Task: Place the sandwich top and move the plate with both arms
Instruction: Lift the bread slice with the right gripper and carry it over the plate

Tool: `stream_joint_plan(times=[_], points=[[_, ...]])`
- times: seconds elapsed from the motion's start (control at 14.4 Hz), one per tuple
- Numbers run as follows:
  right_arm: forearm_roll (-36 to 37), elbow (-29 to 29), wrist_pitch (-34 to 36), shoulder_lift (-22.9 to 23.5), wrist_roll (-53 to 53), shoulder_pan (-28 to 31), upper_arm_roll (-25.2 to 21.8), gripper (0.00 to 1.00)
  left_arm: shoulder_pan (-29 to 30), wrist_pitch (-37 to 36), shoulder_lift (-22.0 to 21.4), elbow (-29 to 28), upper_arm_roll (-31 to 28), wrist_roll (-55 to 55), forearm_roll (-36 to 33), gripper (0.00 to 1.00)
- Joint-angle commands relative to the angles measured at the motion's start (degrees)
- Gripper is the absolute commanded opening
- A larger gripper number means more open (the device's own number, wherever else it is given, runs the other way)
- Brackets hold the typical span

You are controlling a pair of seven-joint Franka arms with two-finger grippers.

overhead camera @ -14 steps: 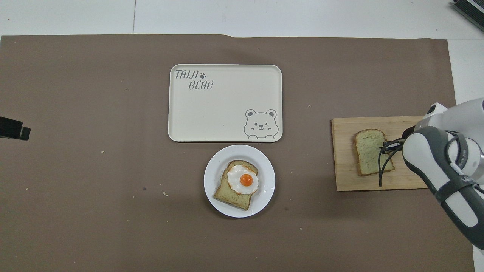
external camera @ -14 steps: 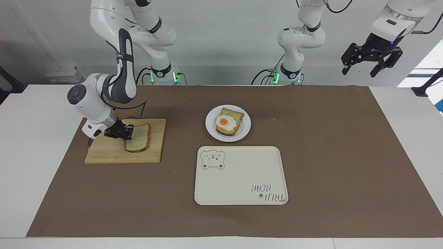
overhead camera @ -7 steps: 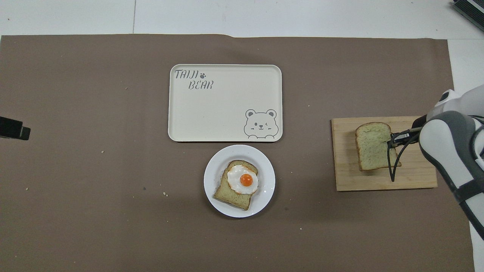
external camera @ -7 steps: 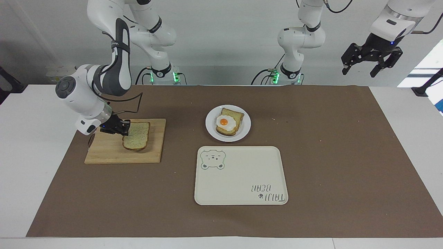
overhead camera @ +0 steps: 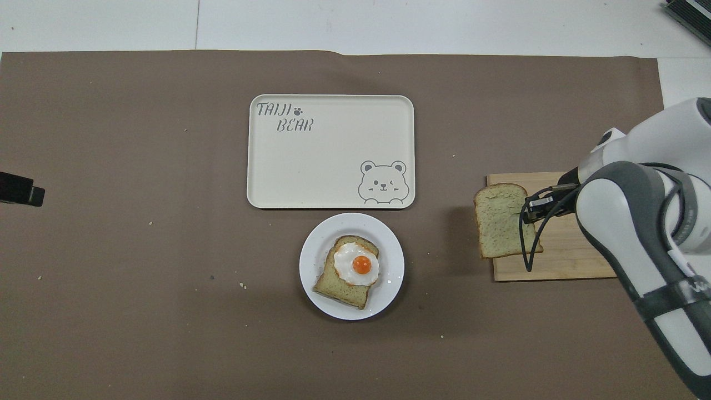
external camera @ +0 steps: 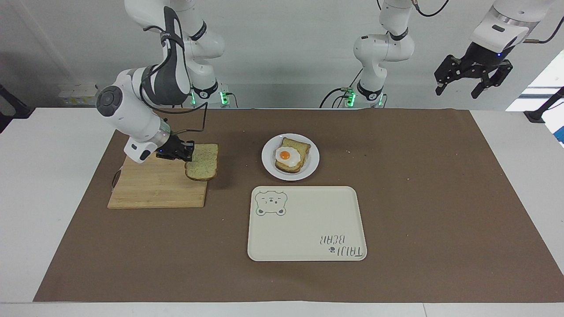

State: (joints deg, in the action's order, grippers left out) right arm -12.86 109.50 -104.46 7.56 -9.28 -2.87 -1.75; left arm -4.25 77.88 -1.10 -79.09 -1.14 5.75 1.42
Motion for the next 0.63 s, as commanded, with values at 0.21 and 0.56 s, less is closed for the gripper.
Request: stream_joint_plan(times=[0.21,0.56], points=[[-4.4,1.7,-2.3,-1.2,5.3,-6.2,0.0,0.00,-0.1,0.0,-1.0,-0.8,-0.4,0.1,0.0,1.00],[-6.0,4.1,-9.8,-0.3,17.0,-17.2,0.1,0.00,-0.1,0.0,-1.0,-0.8,-0.4,0.1,0.0,1.00]])
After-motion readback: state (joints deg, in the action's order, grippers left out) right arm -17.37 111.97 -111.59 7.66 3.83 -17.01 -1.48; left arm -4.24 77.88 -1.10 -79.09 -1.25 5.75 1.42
